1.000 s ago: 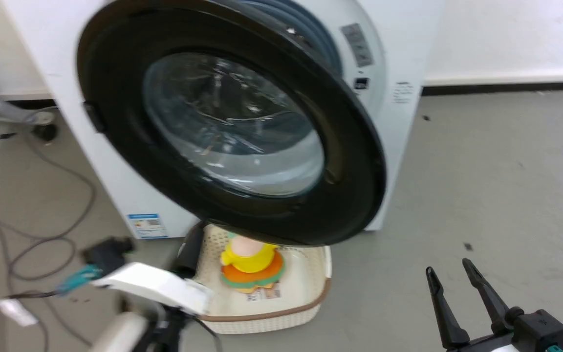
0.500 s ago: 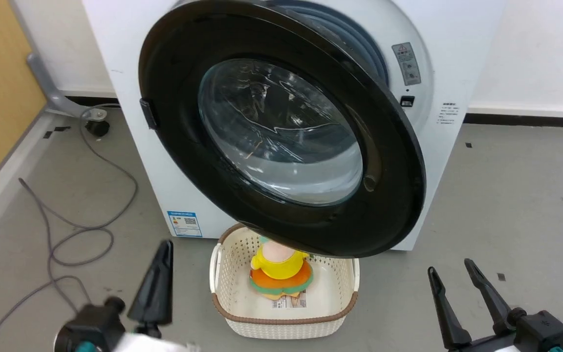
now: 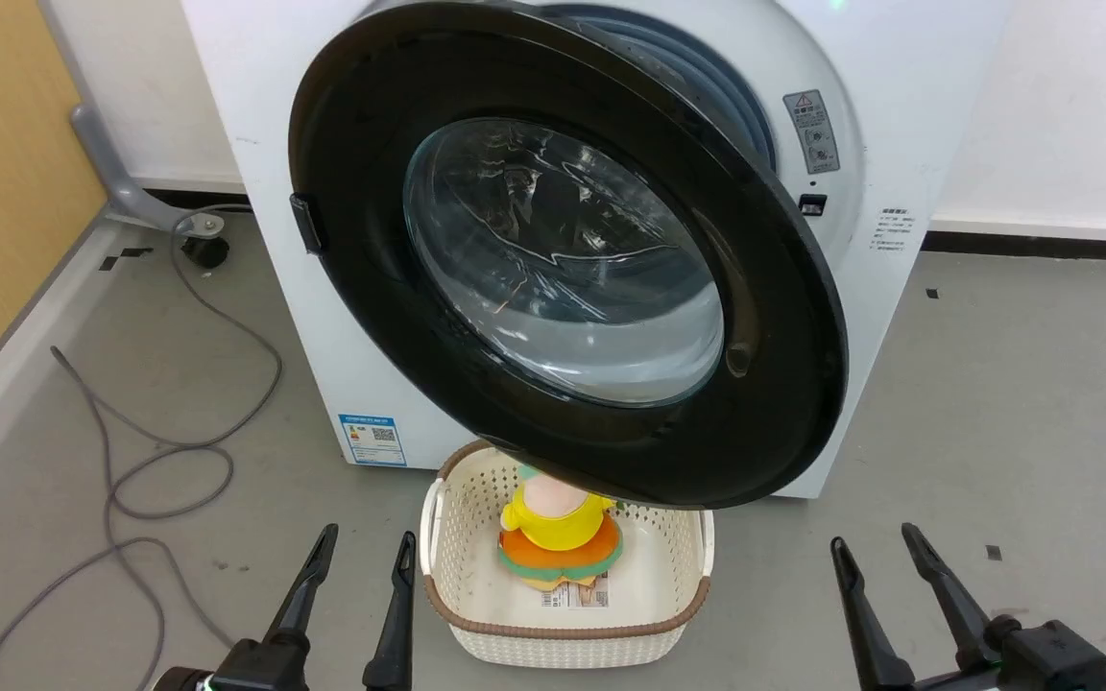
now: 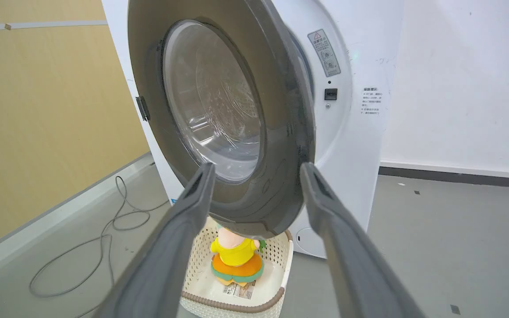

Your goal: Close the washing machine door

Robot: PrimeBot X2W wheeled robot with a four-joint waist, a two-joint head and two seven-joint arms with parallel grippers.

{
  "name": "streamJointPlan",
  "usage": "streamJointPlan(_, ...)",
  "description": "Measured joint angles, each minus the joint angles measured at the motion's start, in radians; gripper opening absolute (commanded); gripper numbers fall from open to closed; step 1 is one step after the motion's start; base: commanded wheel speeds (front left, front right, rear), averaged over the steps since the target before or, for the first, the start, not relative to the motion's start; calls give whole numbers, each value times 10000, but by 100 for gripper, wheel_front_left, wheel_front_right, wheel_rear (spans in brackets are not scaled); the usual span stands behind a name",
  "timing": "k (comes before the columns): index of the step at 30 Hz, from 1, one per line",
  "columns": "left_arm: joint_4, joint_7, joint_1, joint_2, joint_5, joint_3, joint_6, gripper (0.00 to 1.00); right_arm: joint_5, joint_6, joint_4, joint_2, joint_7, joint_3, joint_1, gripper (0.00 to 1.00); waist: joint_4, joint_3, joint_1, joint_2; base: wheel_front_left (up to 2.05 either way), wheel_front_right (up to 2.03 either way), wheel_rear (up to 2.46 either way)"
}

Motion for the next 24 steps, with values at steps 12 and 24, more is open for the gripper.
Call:
streamJointPlan(12,134,0,-16,-374,476,109,-286,100,188,0,-161,-815,54,1106,-400,0,621,331,0,0,0,0,0)
streamJointPlan(24,-31,0,-672,-729,750,-146,-462,100,1425,2,602,-2991,798,2472,-3470,0,1269,1522,0,0,0,0,0)
